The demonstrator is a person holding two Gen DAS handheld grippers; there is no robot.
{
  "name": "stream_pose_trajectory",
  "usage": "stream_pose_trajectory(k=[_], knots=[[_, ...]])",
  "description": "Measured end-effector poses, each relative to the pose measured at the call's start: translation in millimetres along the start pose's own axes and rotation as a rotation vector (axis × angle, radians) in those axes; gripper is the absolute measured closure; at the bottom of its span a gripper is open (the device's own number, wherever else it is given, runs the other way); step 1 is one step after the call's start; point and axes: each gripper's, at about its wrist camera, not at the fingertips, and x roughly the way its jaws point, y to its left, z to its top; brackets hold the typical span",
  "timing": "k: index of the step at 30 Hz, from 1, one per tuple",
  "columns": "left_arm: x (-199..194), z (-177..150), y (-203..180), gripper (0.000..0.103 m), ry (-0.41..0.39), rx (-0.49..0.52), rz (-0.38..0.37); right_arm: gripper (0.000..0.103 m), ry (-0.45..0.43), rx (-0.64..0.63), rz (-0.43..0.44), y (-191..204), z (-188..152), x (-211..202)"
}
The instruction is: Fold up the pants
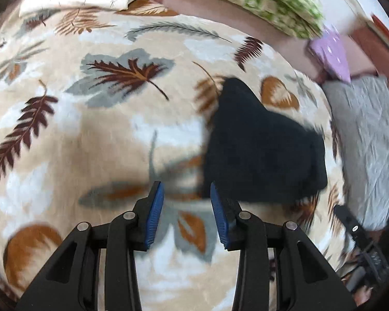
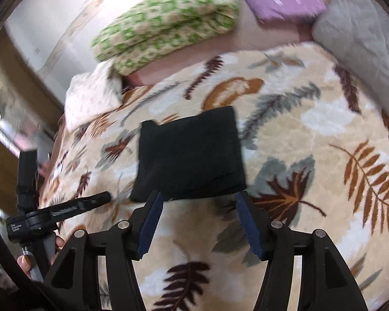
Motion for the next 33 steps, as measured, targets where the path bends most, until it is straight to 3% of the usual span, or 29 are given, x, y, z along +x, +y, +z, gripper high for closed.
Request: stream_pose_trajectory(k=[6,11,15,17,20,21,22,24,25,26,28,30,33], knots=[[38,34,0,0.068,0.118,0.025,-0.097,0.039,0.096,0.088,0.089,-41,34,57],[56,38,-20,0.068,0.118,0.153,-0.1,0.038,0.152,0.123,0.152,-60,45,91],[69,40,-20,0.067,0.156,0.131,-0.193,0.03,0.206,0.117,0.202,-67,45,109],[70,40,-19,0.059,0.152,0.121,-0.222,0.025,0.204,0.124,0.244,-69,44,113],[71,41,-21,0.034,0.156,0.093,-0.322,0.018,0.205,0.122,0.316,-70,44,118],[73,41,-22,0.033,0.173,0.084,-0.364,0.018,0.207,0.117,0.338,-70,43,120],[77,40,-27,0.033,0.206,0.079,-0.416,0.024,0.206,0.107,0.34,-69,44,121],[80,38,-36,0.032,0.202,0.092,-0.391,0.051,0.206,0.102,0.361,-70,44,120],[79,38,-39,0.032,0.193,0.105,-0.381,0.055,0.213,0.113,0.352,-72,44,121],[79,38,-40,0.032,0.186,0.106,-0.378,0.056,0.211,0.123,0.353,-75,43,121],[77,38,-38,0.044,0.179,0.103,-0.374,0.059,0.199,0.113,0.348,-75,42,118],[75,39,-37,0.068,0.187,0.103,-0.377,0.059,0.193,0.116,0.349,-75,42,117],[69,39,-36,0.076,0.168,0.105,-0.373,0.059,0.179,0.116,0.345,-73,42,116]])
